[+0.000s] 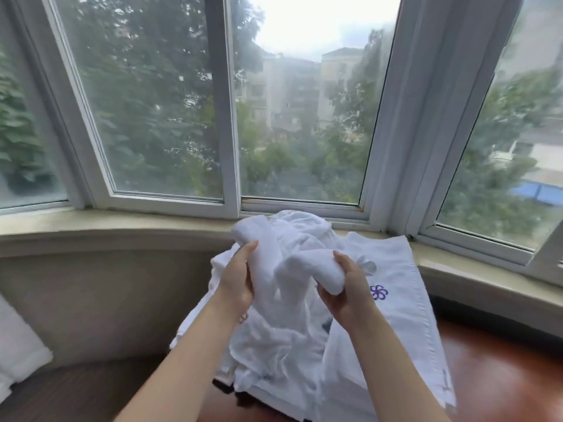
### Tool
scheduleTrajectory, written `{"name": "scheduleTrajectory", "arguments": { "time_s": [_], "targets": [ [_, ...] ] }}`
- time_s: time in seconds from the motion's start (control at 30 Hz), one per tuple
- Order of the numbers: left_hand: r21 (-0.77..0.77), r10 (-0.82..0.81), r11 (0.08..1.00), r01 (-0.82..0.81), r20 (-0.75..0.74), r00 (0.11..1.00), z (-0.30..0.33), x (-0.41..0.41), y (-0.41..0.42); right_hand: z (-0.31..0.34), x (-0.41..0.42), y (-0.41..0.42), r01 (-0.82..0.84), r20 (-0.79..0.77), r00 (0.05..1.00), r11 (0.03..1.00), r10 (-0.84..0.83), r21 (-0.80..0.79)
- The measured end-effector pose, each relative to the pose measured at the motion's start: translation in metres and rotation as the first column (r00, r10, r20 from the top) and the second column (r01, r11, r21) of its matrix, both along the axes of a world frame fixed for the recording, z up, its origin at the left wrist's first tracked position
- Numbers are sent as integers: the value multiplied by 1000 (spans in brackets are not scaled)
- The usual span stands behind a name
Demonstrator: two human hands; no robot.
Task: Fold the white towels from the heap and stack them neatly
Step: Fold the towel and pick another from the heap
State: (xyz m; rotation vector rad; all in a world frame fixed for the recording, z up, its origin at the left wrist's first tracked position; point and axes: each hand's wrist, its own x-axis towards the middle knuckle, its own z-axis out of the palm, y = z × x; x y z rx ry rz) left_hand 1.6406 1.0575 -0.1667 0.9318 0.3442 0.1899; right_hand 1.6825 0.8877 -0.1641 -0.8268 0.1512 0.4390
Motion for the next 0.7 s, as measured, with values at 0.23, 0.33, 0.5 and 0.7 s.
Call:
{"name": "scheduleTrajectory", "arguments": {
  "time_s": [0.23, 0.33, 0.5, 0.7],
  "targets": [
    [62, -192, 979, 193, -19, 981, 1, 71, 11, 2, 47, 9, 93, -44, 995, 995, -91, 44],
    [187, -217, 959, 213, 1, 976, 4, 92, 20, 3, 60, 16, 115, -23, 993, 989, -114, 90],
    [278, -380, 895, 348, 69, 923, 12, 115, 45, 19, 57, 34, 229, -11, 973, 961, -230, 155],
    [177, -545, 833, 524, 100, 832, 26, 133, 68, 40, 31, 53, 531, 93, 835, 838, -543, 122]
  ]
}}
